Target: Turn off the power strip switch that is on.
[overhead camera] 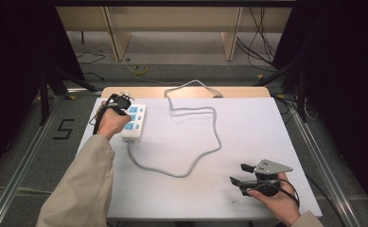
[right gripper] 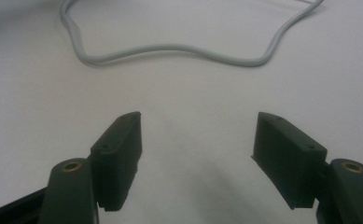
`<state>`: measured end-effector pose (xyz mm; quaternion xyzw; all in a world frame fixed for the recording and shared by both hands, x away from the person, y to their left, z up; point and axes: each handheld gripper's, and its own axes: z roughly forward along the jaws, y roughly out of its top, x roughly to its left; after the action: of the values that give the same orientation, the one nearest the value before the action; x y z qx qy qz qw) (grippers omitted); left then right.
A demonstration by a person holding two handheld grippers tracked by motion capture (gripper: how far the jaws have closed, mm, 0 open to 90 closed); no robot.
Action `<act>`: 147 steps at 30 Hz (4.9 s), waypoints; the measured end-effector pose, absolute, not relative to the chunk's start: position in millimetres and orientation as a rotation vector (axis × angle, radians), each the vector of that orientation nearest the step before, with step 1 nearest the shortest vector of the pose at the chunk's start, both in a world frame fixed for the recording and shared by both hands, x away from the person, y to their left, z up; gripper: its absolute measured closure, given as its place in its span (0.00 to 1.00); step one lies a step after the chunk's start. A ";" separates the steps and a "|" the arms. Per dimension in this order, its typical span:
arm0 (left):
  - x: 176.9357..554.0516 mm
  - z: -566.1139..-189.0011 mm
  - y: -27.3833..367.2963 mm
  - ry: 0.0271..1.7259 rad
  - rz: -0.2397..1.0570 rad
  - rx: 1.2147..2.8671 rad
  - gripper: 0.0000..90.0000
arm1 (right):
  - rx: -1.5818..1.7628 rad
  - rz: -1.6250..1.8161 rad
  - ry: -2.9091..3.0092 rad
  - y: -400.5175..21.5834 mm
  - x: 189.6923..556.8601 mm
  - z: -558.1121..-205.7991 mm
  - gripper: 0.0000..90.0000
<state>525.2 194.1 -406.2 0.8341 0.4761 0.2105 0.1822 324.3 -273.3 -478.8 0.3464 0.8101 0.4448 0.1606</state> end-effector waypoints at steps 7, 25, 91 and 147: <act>532.3 -405.2 192.6 1.329 0.612 2.357 1.00 | 0.989 1.271 2.311 -273.7 324.5 -478.8 0.37; 545.1 -415.4 191.1 1.352 0.593 2.333 1.00 | 0.988 1.269 2.314 -273.5 324.5 -478.9 0.37; 594.8 -422.2 173.3 1.354 0.657 2.342 1.00 | 0.978 1.268 2.323 -272.9 324.2 -479.3 0.37; 603.8 -449.5 157.6 1.353 0.702 2.309 1.00 | 0.976 1.270 2.324 -273.9 323.2 -479.3 0.37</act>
<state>603.8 157.6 -449.5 0.8199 0.4804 0.2493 0.1865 323.2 -273.9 -479.3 0.3414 0.8129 0.4444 0.1587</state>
